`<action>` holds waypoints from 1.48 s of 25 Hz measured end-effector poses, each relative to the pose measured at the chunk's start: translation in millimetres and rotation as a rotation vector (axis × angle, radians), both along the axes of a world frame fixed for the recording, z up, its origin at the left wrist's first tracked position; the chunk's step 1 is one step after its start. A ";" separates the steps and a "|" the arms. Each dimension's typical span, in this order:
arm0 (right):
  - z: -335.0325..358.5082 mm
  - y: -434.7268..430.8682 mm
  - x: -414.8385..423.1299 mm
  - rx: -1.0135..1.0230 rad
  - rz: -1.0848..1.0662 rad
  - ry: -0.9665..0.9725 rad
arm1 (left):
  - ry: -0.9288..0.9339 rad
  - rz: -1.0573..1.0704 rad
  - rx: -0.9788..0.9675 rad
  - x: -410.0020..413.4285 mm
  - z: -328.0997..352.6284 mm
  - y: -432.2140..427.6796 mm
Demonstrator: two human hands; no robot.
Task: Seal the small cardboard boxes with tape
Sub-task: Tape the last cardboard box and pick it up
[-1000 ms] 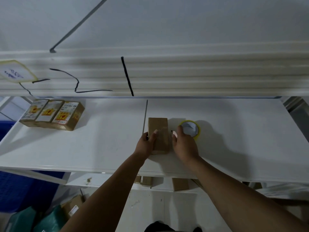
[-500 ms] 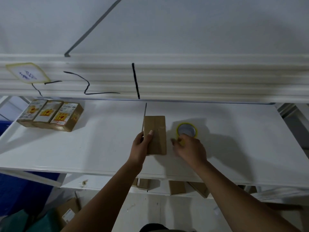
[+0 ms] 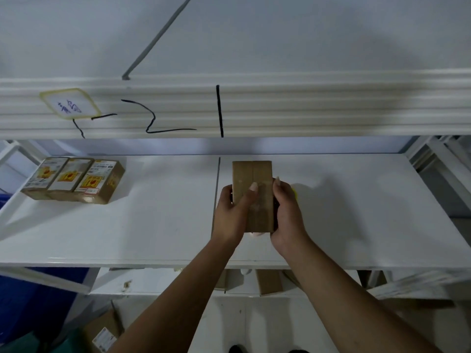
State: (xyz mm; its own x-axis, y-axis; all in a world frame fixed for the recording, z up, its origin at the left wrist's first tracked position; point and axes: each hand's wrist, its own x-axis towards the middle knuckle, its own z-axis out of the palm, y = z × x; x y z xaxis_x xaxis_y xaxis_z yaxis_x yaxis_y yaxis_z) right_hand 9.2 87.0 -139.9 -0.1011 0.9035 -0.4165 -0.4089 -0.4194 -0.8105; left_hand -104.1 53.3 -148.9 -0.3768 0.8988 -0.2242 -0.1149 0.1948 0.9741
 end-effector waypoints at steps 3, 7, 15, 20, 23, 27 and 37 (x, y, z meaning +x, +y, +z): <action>0.7 -0.9 3.7 0.018 -0.060 -0.040 | -0.043 -0.054 -0.035 5.3 4.4 -1.4; 6.4 -2.0 12.2 -0.025 -0.071 -0.054 | -0.124 -0.046 -0.086 13.9 10.7 -7.1; 19.0 -15.7 51.5 -0.226 -0.034 0.078 | -0.150 -0.013 -0.220 39.0 23.7 -22.2; 13.8 -24.7 73.9 -0.061 -0.096 -0.116 | -0.114 -0.126 -0.120 71.4 28.5 -45.3; 25.4 -42.2 86.1 0.089 -0.002 -0.141 | 0.034 -0.082 -0.011 88.6 33.2 -52.2; 28.7 -58.0 97.2 0.297 0.068 -0.307 | 0.063 -0.173 0.094 100.9 42.8 -61.9; 35.1 -79.2 127.1 0.275 0.036 -0.254 | 0.148 -0.134 0.134 125.3 46.5 -89.4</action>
State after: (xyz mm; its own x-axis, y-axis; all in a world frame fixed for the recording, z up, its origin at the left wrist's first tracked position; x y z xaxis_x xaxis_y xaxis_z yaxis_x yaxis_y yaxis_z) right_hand 136.3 7.8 -104.8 -0.0591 0.9829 -0.1747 -0.1692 -0.1823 -0.9686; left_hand 21.2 -36.1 -102.5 -0.2721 0.9609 -0.0506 0.0495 0.0665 0.9966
